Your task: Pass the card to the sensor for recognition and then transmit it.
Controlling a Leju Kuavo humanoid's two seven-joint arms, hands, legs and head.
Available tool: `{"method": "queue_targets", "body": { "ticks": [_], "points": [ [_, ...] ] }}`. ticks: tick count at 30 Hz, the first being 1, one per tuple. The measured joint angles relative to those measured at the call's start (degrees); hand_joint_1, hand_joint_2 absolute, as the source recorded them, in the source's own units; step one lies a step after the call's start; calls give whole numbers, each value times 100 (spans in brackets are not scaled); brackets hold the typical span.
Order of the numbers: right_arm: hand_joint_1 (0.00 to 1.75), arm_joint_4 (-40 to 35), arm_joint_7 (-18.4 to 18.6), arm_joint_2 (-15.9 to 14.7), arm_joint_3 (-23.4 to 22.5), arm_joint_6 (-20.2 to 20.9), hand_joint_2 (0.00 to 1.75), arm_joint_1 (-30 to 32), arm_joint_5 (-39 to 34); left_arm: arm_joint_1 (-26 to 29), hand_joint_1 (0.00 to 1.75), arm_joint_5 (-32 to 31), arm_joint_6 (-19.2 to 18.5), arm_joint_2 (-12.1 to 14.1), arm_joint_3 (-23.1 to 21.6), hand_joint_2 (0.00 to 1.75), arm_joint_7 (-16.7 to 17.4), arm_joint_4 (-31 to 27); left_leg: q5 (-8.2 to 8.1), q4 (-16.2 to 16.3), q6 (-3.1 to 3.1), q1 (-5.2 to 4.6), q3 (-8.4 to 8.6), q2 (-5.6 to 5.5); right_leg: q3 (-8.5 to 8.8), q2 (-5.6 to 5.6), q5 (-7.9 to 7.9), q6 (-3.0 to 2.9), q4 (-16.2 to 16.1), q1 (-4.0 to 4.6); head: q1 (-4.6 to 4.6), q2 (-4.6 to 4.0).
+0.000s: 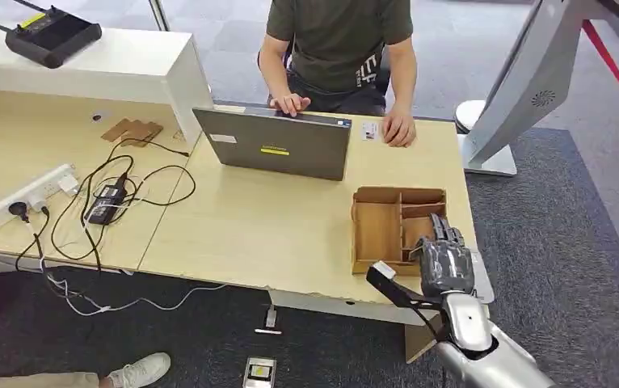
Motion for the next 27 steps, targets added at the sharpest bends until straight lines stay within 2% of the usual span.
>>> {"method": "queue_targets", "body": {
  "ticks": [10,18,27],
  "points": [
    [175,83,-11,17,20,-188,175,-49,46,-5,0,28,-26,-2,-57,175,0,0,0,1,0,0,1,0,0,0,0,0,0,0,0,0],
    [175,-175,230,-22,-140,-494,175,-30,468,-6,0,92,-31,-4,-98,175,0,0,0,1,0,0,1,1,-2,0,0,0,0,0,0,0],
    [175,-743,487,-66,-619,-1535,175,172,1146,-11,0,131,-48,-15,-144,175,-4,0,0,1,0,0,1,1,-1,0,0,0,0,0,0,0]
  ]
}}
